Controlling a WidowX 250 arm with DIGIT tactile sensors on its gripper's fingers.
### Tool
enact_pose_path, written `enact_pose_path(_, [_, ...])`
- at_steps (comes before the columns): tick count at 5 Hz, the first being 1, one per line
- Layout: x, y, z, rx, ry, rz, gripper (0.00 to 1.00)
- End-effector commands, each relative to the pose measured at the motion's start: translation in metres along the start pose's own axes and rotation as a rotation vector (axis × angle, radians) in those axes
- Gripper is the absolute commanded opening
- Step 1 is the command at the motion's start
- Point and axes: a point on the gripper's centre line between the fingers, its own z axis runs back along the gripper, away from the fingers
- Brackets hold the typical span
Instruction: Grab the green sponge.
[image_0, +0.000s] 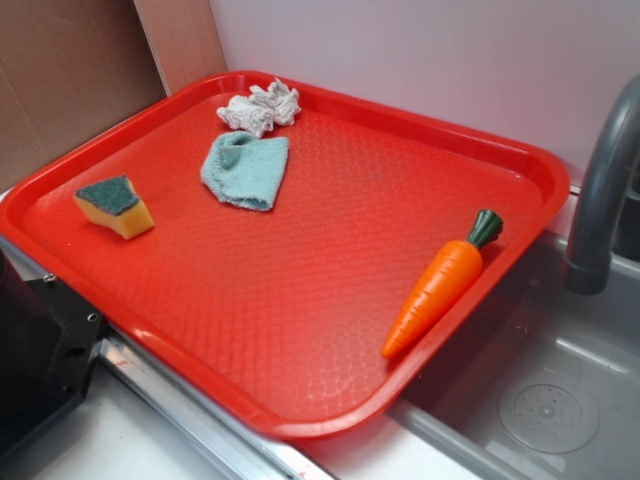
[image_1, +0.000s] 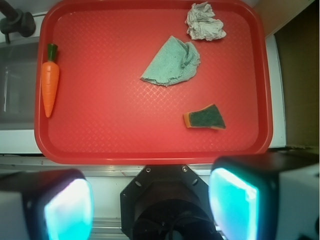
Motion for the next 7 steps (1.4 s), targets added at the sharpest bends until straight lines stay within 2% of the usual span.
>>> enact_pose_path(1, [0.0, 0.0, 0.0, 0.0, 0.0, 0.0, 1.0])
enact_pose_path(2, [0.005, 0.012, -0.011, -0.048, 0.026, 0.216, 1.0])
enact_pose_path(3, [0.007, 0.023, -0.024, -0.034, 0.019, 0.415, 1.0])
enact_pose_path(4, [0.008, 0.037, -0.037, -0.062, -0.019, 0.665, 1.0])
enact_pose_path(5, [0.004, 0.054, -0.052, -0.102, -0.019, 0.92, 1.0])
enact_pose_path(7, [0.008, 0.09, -0.1, -0.115, 0.041, 1.355, 1.0])
